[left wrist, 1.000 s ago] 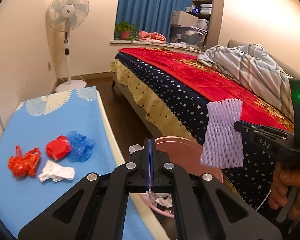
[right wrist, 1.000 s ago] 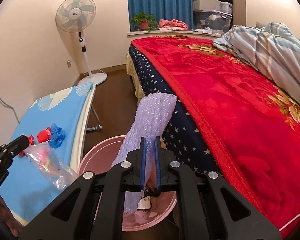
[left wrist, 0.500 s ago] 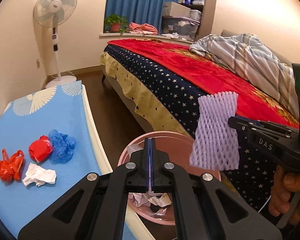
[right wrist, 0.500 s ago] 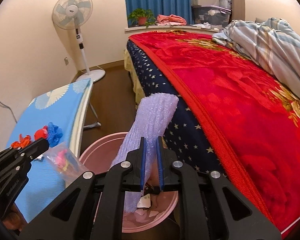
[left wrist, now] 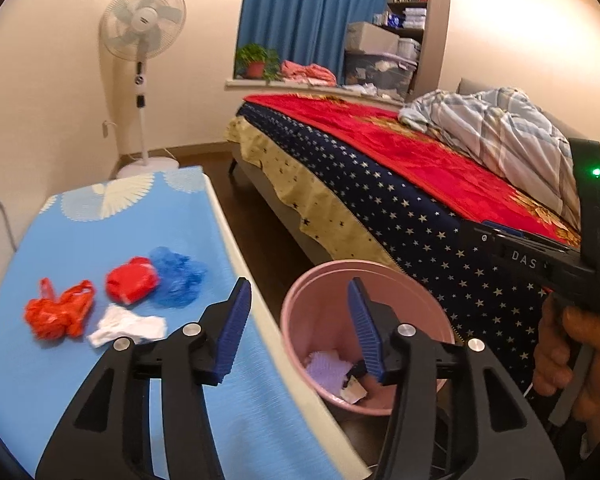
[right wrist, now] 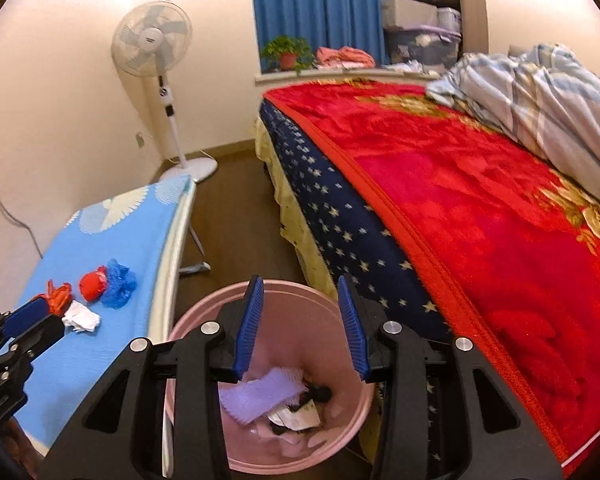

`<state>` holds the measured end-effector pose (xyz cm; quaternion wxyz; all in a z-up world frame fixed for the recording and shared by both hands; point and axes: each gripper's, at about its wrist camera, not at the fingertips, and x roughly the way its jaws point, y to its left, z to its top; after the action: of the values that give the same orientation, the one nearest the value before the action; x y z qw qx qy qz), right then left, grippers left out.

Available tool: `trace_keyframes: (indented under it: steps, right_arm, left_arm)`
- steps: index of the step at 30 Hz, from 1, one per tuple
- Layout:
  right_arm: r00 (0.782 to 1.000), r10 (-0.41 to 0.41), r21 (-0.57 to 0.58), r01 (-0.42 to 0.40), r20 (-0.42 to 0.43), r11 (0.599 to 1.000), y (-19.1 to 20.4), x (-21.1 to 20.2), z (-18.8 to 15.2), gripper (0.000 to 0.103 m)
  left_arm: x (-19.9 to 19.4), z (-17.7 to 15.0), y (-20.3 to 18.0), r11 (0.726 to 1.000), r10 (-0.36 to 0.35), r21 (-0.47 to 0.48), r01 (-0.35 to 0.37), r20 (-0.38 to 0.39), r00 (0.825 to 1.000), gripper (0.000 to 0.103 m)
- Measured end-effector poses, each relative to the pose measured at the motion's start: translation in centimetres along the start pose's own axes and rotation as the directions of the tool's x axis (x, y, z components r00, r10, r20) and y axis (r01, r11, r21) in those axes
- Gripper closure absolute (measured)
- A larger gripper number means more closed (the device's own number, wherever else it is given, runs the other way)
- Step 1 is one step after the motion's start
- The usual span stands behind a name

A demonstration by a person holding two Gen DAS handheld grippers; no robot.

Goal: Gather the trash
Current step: 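Open the right gripper to drop the purple net into the bin, then move the left gripper to the orange plastic bag while the right reaches the blue bag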

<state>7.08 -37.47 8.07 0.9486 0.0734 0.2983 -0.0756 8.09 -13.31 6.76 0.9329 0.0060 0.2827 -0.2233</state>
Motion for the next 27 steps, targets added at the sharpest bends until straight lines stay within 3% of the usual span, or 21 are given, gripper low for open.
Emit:
trace_keyframes:
  steps: [3, 6, 13, 20, 27]
  right_arm:
    - [1.0, 0.023, -0.022, -0.023, 0.014, 0.999, 1.2, -0.5, -0.4, 0.063]
    - [0.999, 0.032, -0.041, -0.031, 0.015, 0.999, 2.3, -1.1, -0.7, 0.063]
    - [0.995, 0.083, -0.023, -0.082, 0.049, 0.996, 5.4, -4.0, 0.0, 0.063]
    - [0.981, 0.188, 0.058, -0.19, 0.049, 0.98, 8.3, -6.3, 0.8, 0.063]
    - [0.975, 0.213, 0.041, -0.216, 0.059, 0.976, 10.4, -7.3, 1.0, 0.067]
  left_arm:
    - [-2.1, -0.4, 1.2, 0.999, 0.05, 0.01, -0.05, 0.026, 0.998, 0.052]
    - [-4.0, -0.7, 3.0, 0.998, 0.06, -0.021, -0.059, 0.04, 0.997, 0.043]
    - [-7.9, -0.7, 6.4, 0.988, 0.133, -0.086, -0.127, 0.067, 0.989, 0.043]
    - [-11.7, 0.3, 8.4, 0.972, 0.216, -0.113, -0.206, 0.085, 0.973, 0.044]
    - [-14.0, 1.3, 11.1, 0.937, 0.3, -0.207, -0.281, 0.062, 0.952, 0.076]
